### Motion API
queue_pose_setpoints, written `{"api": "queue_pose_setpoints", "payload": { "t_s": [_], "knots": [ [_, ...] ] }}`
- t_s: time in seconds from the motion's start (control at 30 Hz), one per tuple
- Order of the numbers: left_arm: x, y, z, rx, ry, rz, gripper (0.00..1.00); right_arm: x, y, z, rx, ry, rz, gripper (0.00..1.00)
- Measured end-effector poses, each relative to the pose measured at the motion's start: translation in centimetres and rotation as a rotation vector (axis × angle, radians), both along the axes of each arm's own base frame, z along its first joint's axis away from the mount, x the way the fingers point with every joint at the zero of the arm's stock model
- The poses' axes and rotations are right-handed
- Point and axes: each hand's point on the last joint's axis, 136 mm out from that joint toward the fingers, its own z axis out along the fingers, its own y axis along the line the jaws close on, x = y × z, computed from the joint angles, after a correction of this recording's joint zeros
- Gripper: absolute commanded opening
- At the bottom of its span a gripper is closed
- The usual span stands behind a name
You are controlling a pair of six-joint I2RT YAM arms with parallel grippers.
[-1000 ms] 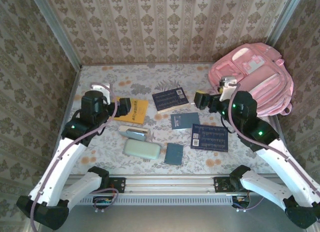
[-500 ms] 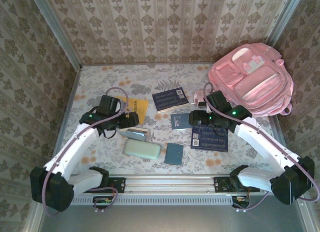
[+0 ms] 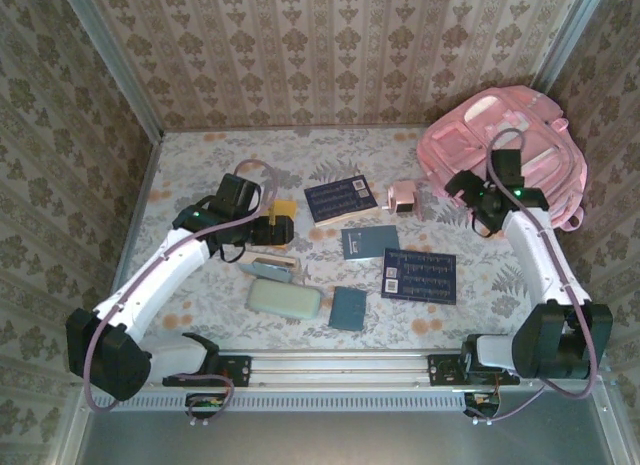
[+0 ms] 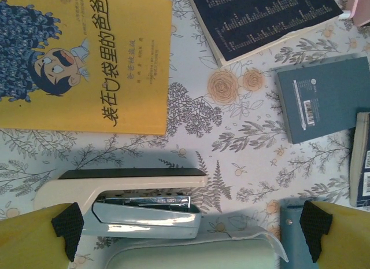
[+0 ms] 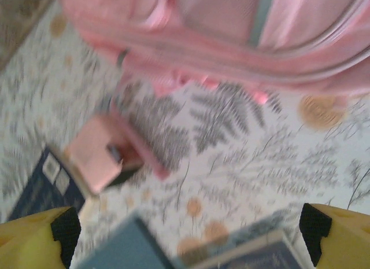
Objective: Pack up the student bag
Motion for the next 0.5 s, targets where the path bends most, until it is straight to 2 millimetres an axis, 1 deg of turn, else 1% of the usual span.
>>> {"api": "queue_pose_setpoints", "payload": {
  "t_s": [0.1,0.2,0.27,0.37,0.5],
  "knots": [
    [-0.3,0.4,0.2,0.006,-0.021,-0.003,1.0,1.1,-3.2,-0.7,0.034,-0.005,-0.112,1.0],
    [-0.7,0.8,1.1,0.0,-0.057,-0.003,1.0,2.8,-6.2,-1.8,0.062,-0.011,-0.186,0.99],
    [-0.8,1.0,1.6,-0.004,-0.079,-0.001,1.0,3.4,-7.7,-2.6,0.086,-0.015,-0.221,0.97],
    [-0.9,1.2,2.0,-0.005,-0.095,-0.002,1.0,4.2,-9.2,-3.5,0.134,-0.039,-0.245,0.94],
    [-0.8,1.2,2.0,0.0,-0.098,-0.002,1.0,5.0,-10.6,-4.3,0.165,-0.064,-0.259,0.94]
  ]
}}
